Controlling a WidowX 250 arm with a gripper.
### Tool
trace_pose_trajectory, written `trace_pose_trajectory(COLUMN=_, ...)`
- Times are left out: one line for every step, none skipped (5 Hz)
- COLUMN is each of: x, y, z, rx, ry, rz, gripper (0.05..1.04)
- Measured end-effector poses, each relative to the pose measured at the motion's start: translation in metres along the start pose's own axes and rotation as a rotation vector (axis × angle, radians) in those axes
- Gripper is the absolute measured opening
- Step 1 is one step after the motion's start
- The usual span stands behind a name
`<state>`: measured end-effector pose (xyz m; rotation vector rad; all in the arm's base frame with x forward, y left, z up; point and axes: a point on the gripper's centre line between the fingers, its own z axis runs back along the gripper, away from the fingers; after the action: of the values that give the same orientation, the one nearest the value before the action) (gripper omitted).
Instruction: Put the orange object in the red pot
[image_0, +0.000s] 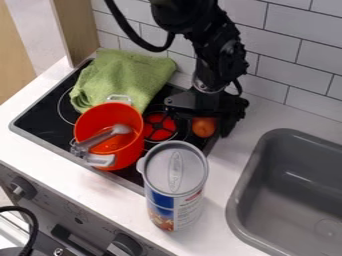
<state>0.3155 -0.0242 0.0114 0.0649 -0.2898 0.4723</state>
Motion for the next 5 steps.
trace_pose_trajectory(x=0.001, y=0.002, z=0.0, rx=-0.02, ry=0.019, rz=0.01, gripper=0.684)
trace_pose_trajectory(x=0.009, y=0.004, z=0.012, rx=-0.063, ry=0.001, rz=0.009, gripper=0.616)
trace_pose_trajectory(x=0.013, y=0.01, z=0.031, rx=-0.086, ry=0.012, rz=-0.001, gripper=0.616)
trace_pose_trajectory(x=0.02, y=0.027, z=0.061, rx=-0.14, ry=0.004, rz=-0.023, gripper=0.616)
trace_pose_trajectory(x=0.015, y=0.071, z=0.074, rx=-0.122, ry=0.0, rz=-0.086, gripper=0.616)
